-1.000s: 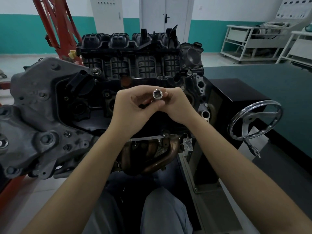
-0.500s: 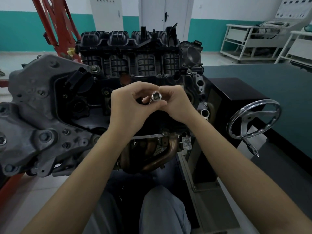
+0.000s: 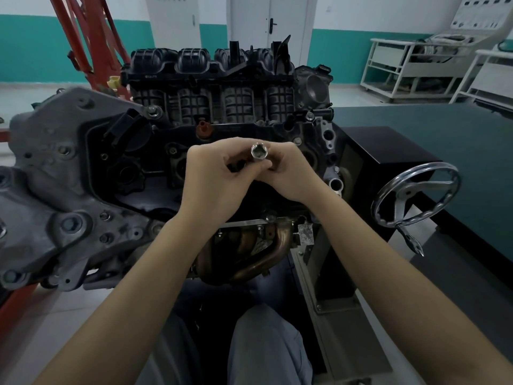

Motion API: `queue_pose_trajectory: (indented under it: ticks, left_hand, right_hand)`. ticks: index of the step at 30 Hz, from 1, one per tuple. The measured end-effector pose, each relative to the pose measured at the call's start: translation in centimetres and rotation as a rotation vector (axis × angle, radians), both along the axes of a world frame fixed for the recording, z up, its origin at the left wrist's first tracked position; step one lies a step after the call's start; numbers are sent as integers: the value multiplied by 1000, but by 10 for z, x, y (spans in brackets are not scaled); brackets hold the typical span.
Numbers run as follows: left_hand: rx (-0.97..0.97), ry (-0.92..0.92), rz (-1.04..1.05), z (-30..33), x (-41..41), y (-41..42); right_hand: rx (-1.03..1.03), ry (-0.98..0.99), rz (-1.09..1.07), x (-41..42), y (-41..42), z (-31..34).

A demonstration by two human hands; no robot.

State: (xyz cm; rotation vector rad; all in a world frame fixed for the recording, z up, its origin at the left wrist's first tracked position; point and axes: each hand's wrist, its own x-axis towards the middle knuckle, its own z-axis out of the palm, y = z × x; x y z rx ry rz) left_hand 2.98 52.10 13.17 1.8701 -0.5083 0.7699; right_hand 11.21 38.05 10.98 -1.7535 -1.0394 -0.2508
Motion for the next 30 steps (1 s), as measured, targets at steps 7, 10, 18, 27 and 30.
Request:
queue_pose_trajectory:
  ticks: [7, 10, 18, 27, 30]
  left_hand:
    - [-8, 39, -66, 2, -1, 4]
    - [-18, 4, 10, 2, -3, 3]
    - [-29, 33, -94, 3, -1, 8]
    - [-94, 58, -183, 1, 0, 6]
    - [-87, 35, -80, 1, 0, 4]
  right_hand:
    - [33, 42, -27, 2, 0, -1]
    - [56, 14, -19, 1, 0, 0]
    - [53, 23, -48, 1, 0, -1]
    - [21, -16, -15, -1, 1, -2]
    - [48, 11, -39, 2, 1, -2]
